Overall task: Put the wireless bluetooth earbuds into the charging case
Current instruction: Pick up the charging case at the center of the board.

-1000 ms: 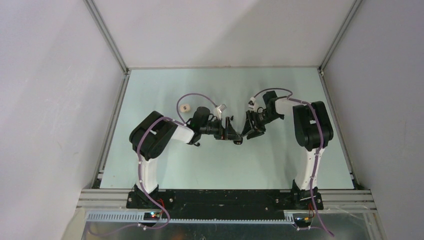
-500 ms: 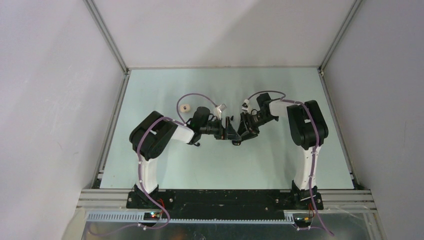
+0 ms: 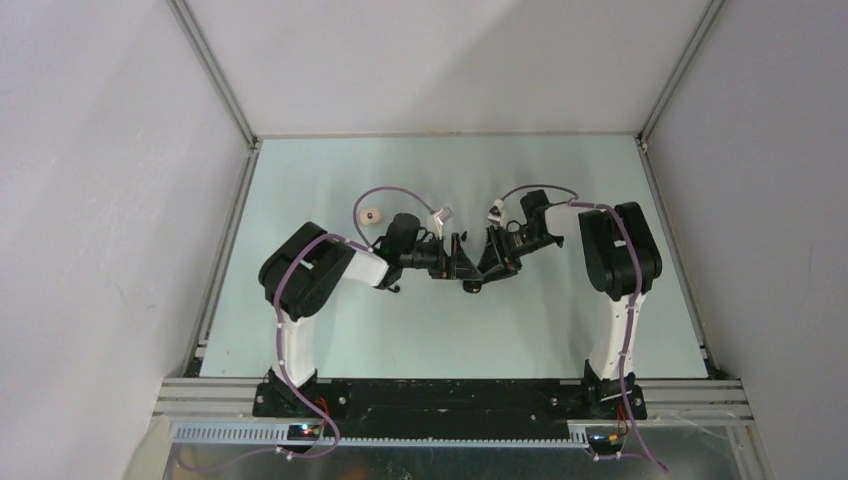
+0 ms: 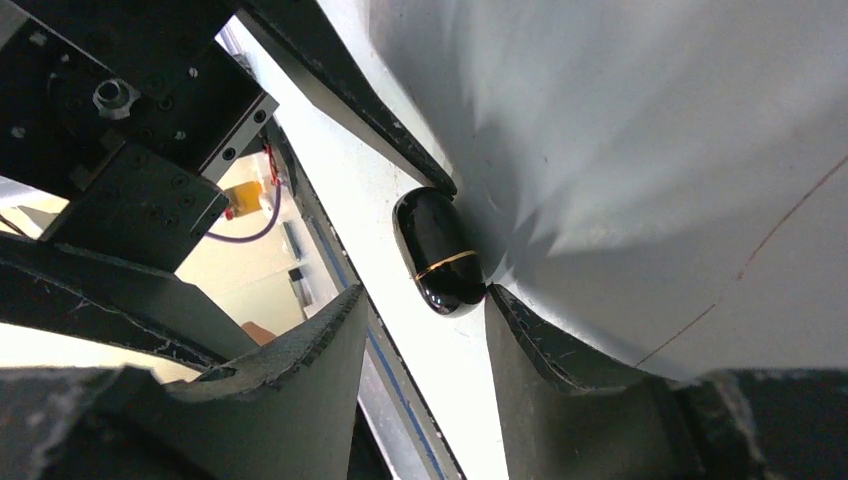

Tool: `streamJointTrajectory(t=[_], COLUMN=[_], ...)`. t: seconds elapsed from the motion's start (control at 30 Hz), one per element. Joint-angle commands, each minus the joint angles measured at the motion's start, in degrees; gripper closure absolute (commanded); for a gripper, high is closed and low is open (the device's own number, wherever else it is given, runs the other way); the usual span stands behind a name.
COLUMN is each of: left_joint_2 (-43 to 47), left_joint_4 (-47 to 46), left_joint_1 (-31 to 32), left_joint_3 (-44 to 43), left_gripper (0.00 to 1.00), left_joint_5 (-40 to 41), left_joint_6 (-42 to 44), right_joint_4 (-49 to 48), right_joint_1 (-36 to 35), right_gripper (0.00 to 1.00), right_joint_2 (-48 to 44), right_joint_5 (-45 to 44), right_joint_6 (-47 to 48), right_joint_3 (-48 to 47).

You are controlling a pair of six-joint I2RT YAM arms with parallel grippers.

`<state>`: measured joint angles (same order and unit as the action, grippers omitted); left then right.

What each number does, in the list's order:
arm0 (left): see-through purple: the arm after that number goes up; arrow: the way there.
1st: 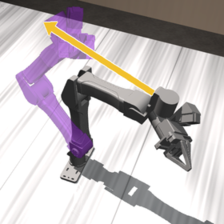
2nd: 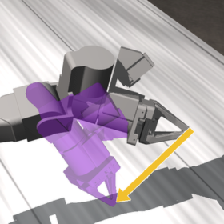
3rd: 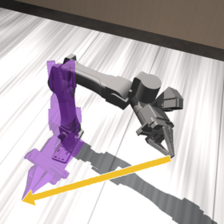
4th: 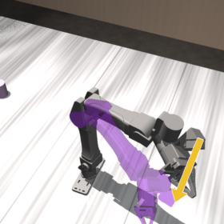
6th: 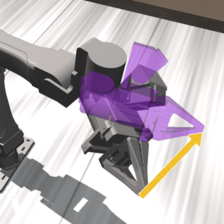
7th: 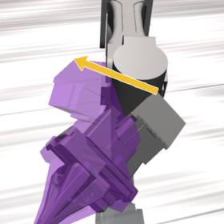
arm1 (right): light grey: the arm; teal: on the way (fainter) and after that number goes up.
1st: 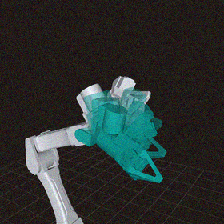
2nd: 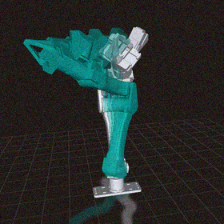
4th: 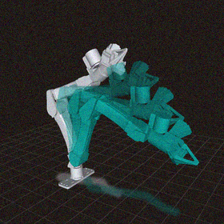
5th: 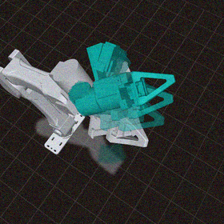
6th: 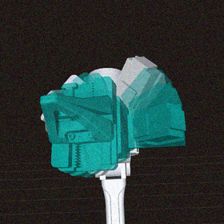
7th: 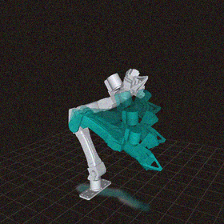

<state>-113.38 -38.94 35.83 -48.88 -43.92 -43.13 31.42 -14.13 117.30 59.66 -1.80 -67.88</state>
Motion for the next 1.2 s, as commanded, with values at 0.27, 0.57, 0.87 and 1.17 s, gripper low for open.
streamJointTrajectory(t=[0.27,0.57,0.87,1.17], left_joint_2=[0.44,0.38,0.27,0.37], left_joint_4=[-2.06,-1.81,-1.58,-1.58], left_joint_1=[0.38,0.33,0.33,0.38], left_joint_3=[-1.04,-1.01,-1.21,-1.11], left_gripper=[0.05,0.05,0.05,0.05], left_joint_5=[-1.17,-1.05,-1.05,-1.17], left_joint_6=[-0.52,-0.55,-0.55,-0.57], right_joint_4=[-3.33,-5.05,-5.79,-6.67], right_joint_1=[-2.48,-3.10,-4.63,-5.63], right_gripper=[0.55,0.61,0.66,0.61], right_joint_2=[-3.73,-4.62,-4.84,-5.02], right_joint_5=[0.27,2.49,-0.40,-5.83], right_joint_6=[3.93,3.44,3.29,2.07], right_joint_3=[1.08,1.41,1.57,1.61])
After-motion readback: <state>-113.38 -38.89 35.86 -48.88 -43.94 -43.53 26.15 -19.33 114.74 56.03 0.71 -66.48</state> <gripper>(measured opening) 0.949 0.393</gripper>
